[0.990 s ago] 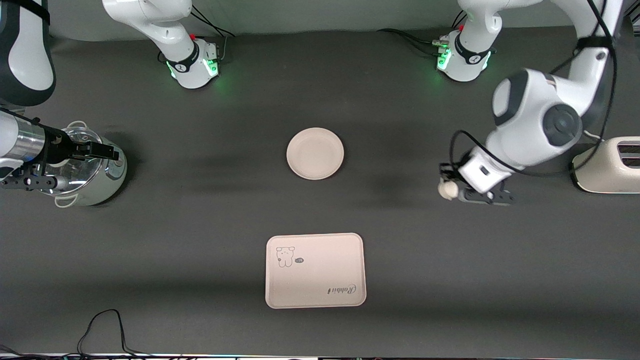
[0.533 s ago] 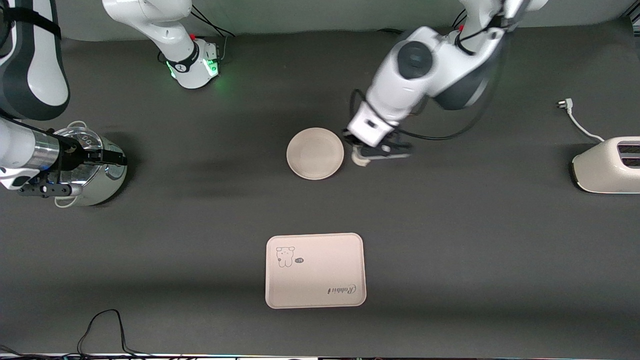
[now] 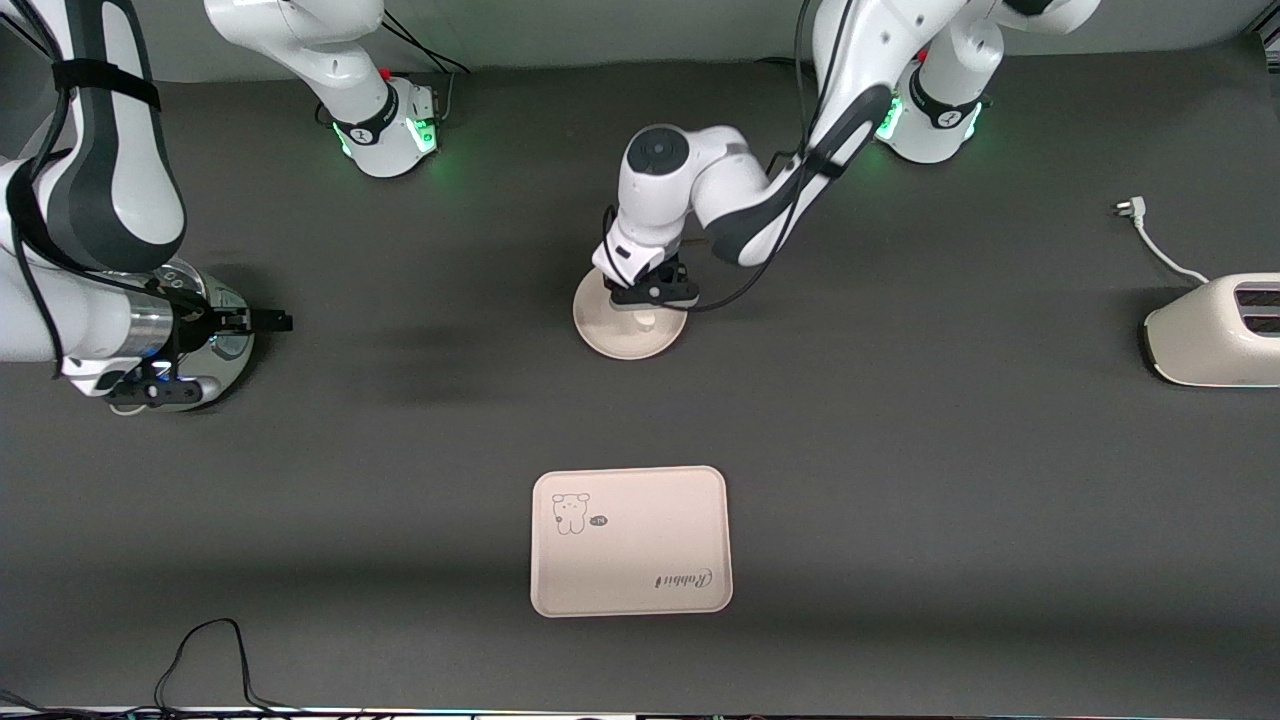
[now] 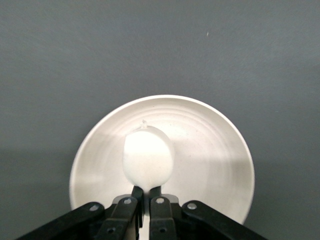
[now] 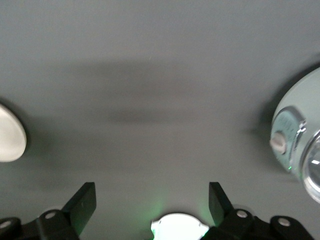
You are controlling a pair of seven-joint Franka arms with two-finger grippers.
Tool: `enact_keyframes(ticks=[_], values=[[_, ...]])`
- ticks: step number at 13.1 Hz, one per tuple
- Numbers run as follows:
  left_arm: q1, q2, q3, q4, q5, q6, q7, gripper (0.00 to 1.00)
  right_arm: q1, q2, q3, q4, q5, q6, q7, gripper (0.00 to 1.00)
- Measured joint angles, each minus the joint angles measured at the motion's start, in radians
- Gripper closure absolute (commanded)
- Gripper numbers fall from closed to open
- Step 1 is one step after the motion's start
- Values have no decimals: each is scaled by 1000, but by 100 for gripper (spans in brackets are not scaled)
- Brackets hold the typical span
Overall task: Place bun in plate and plate on tray
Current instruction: 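Release the bun onto the plate while the right gripper approaches the plate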
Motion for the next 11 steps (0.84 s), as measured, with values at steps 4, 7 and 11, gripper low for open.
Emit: enact_keyframes(ticks=[4, 7, 11], values=[[-90, 63, 47, 31, 39, 6, -54, 0, 15, -32, 0, 0, 51, -91, -37, 0], [-134, 64, 81, 44, 55, 6, -66, 0, 54, -24, 1, -42, 53, -57, -50, 0], [-132, 61, 93, 71, 72, -5, -69, 0, 140, -7, 2, -158, 56, 90, -54, 0]])
